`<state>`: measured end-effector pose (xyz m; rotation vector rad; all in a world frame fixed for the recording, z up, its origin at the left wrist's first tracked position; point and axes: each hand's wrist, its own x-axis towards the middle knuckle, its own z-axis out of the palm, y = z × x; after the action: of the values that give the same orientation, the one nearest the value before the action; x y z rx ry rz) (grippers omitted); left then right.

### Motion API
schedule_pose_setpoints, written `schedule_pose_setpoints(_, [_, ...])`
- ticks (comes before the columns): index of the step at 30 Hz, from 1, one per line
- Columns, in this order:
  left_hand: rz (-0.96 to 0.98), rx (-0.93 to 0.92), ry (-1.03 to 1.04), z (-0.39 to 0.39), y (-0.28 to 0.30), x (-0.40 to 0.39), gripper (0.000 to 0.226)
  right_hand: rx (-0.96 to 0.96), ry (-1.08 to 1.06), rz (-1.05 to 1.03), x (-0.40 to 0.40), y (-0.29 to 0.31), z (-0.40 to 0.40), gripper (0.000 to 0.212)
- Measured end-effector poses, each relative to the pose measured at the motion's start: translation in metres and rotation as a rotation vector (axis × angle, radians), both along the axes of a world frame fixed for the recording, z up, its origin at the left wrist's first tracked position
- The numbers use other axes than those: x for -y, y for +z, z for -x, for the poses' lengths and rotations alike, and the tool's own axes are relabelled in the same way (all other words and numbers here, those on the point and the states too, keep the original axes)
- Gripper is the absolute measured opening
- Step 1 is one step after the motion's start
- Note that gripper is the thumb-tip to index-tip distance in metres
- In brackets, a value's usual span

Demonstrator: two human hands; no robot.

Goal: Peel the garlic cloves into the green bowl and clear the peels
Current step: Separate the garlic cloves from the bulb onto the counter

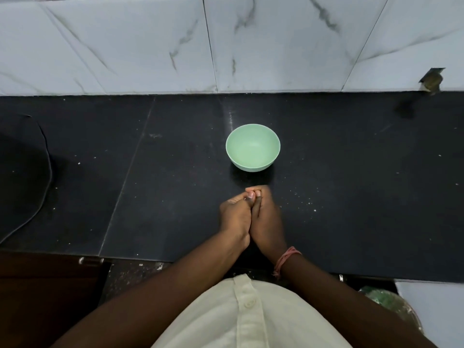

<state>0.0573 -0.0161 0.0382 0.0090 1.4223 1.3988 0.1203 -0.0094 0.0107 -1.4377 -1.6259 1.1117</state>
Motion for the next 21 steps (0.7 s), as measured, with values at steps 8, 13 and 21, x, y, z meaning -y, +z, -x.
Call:
schedule_pose_setpoints(8, [-0.023,0.168,-0.105,0.019,-0.006,-0.005,0.013,-0.132,0.088,0.236,-0.022,0.005,-0.006,0.026])
schedule_pose_setpoints(13, [-0.043,0.349,-0.116,0.022,-0.008,-0.005,0.017,-0.337,0.004,0.41,-0.025,0.01,-0.023,0.03])
schedule_pose_setpoints(21, [-0.078,0.376,-0.094,0.02,-0.01,-0.004,0.016,-0.14,0.148,0.258,-0.026,0.0,-0.027,0.036])
